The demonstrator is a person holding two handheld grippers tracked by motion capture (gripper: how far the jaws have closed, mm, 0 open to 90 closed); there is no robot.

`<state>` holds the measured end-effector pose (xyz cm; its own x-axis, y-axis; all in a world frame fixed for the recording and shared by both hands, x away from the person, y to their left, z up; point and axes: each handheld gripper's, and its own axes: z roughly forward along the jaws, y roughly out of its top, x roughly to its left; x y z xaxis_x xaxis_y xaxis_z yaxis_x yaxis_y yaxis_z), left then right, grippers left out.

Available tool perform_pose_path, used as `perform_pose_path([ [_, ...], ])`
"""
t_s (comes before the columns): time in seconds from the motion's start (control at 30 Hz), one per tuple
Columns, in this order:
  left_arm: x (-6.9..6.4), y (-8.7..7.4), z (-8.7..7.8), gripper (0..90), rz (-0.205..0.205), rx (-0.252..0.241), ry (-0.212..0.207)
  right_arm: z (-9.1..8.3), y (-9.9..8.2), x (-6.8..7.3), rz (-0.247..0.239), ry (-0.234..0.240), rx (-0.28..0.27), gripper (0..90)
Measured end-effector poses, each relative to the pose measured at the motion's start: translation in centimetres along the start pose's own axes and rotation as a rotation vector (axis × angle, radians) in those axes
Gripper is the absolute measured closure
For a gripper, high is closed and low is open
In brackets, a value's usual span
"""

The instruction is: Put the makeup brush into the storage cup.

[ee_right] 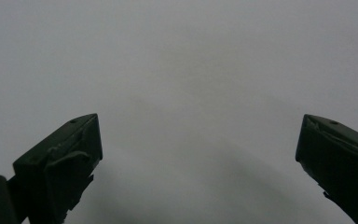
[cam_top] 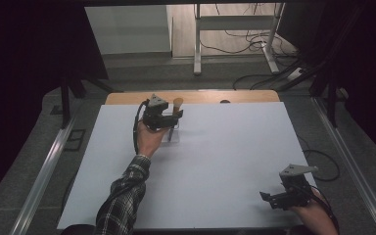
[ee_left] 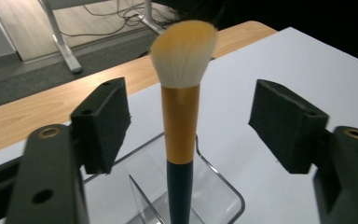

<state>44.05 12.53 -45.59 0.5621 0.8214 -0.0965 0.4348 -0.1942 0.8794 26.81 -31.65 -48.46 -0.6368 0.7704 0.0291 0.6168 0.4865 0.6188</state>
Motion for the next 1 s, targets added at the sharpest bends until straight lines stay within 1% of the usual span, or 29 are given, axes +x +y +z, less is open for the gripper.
perform_pose_path([
  [0.17,0.06,0.09,-0.03,21.2,0.001,0.016,-0.03,0.0,0.0,-0.01,0.001,-0.001,0.0,0.8],
  [0.23,0.05,0.16,0.08,18.5,0.003,0.032,-0.047,0.0,0.0,-0.02,0.001,0.0,0.0,0.8],
  [0.33,-0.1,0.18,0.13,14.6,0.017,0.048,-0.049,0.0,0.0,-0.03,0.0,-0.001,-0.001,0.8],
  [0.4,-0.14,0.22,0.22,11.2,0.02,0.066,-0.051,0.0,0.0,-0.03,0.0,-0.001,-0.001,0.8],
  [0.57,-0.07,0.25,0.09,7.9,0.008,0.078,-0.073,0.0,0.0,-0.04,0.0,-0.002,-0.001,0.8],
  [0.67,-0.01,0.3,-0.04,6.1,0.006,0.09,-0.079,0.0,0.0,-0.04,0.001,-0.002,-0.001,0.8],
  [0.77,0.04,0.31,-0.11,5.3,0.005,0.115,-0.077,0.0,0.0,-0.04,0.0,-0.002,-0.001,0.8],
  [0.87,0.13,0.2,-0.23,4.6,-0.003,0.128,-0.091,0.0,0.0,-0.01,0.002,-0.002,0.001,0.8],
  [0.97,0.14,0.13,-0.38,4.3,0.005,0.134,-0.089,0.0,0.0,-0.01,0.001,-0.002,0.001,0.8],
  [1.0,0.18,0.1,-0.48,4.3,0.004,0.135,-0.094,-0.02,0.0,-0.01,0.001,-0.002,0.002,0.8],
])
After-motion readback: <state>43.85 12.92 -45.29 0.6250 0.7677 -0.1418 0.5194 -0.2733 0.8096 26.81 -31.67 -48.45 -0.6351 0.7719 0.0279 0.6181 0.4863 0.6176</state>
